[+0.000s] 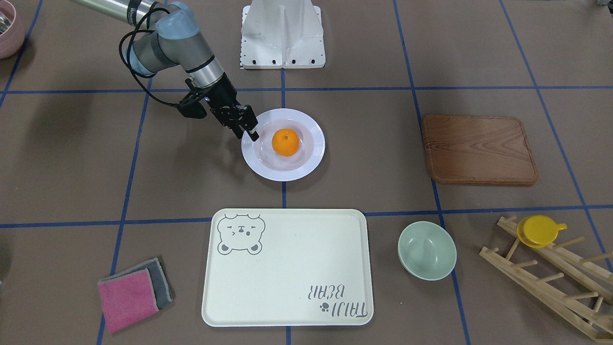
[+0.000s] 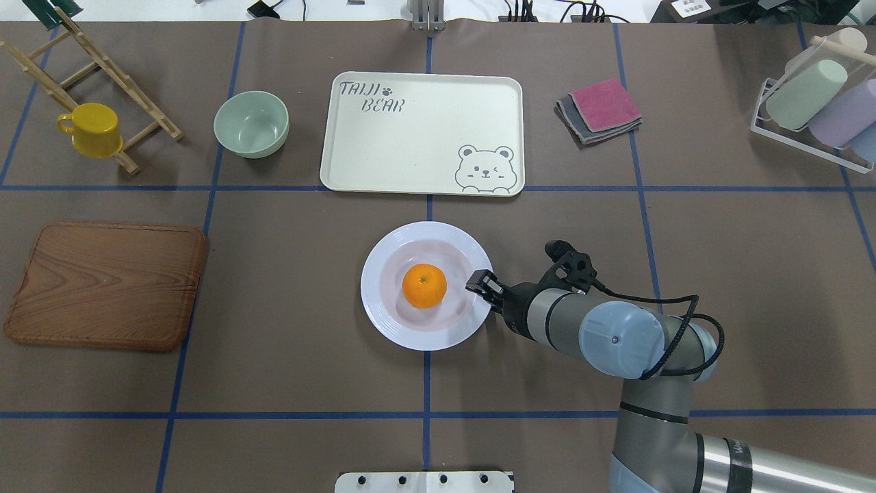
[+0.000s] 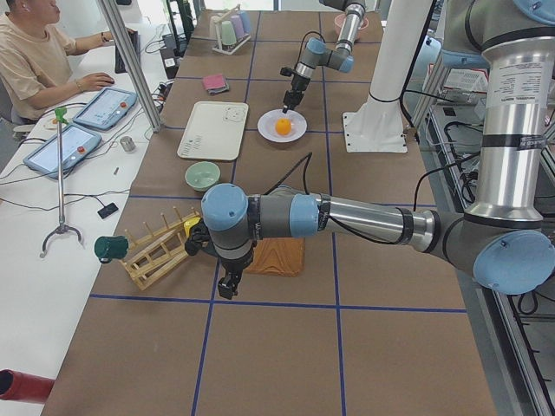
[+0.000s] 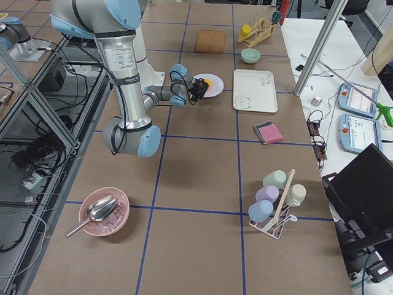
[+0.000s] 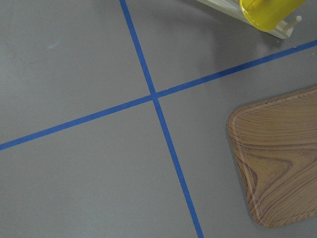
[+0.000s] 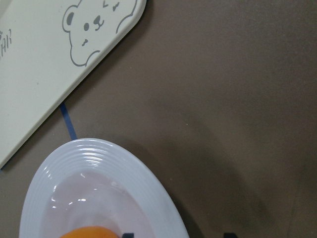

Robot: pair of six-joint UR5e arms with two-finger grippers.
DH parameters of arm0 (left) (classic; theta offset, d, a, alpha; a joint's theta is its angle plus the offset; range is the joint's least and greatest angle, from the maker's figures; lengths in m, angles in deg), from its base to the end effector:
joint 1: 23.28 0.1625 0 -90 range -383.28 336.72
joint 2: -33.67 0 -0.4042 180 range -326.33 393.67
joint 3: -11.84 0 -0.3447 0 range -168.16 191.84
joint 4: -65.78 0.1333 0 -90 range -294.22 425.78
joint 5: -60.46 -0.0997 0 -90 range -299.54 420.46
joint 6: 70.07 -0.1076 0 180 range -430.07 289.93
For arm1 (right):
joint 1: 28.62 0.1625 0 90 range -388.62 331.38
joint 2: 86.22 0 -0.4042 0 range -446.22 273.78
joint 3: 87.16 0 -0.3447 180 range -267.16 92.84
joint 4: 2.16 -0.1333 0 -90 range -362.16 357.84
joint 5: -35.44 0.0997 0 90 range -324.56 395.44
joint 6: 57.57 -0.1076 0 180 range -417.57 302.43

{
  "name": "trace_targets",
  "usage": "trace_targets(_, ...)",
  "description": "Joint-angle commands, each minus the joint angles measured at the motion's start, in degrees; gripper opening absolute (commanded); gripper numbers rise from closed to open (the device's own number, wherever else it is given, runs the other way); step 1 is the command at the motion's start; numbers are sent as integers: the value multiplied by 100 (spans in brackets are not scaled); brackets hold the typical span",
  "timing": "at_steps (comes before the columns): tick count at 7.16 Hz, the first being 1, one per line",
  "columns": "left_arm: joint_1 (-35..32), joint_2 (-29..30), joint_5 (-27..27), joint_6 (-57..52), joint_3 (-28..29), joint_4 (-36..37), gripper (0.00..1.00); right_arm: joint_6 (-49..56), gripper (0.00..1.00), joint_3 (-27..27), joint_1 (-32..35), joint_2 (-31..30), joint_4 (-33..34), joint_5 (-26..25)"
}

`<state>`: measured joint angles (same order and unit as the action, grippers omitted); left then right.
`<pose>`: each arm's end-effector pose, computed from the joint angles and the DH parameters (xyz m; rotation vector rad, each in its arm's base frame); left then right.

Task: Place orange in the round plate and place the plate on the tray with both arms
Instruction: 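Reach the right gripper to the plate rim nearest it and grip it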

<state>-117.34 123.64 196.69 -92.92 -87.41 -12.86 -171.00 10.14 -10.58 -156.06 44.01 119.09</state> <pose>-0.0864 -0.4319 0.5896 0.1540 0.7959 0.2948 -0.5050 -0.3172 0.3229 0.0385 -1.2760 0.6944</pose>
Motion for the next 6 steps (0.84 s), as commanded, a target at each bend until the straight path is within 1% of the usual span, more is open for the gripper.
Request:
trace_targets(1, 1, -15, 0, 0, -7, -2, 99, 5, 50, -185, -46, 155, -12, -15)
trace_targets(3, 1, -23, 0, 0, -7, -11, 99, 5, 0, -133, -46, 155, -20, -95)
trace_targets(4, 1, -23, 0, 0, -7, -11, 99, 14, 0, -90, -20, 155, -29, -95)
trace_targets(6, 1, -15, 9, 0, -16, -11, 99, -3, 0, 199, 147, 146, -29, -164)
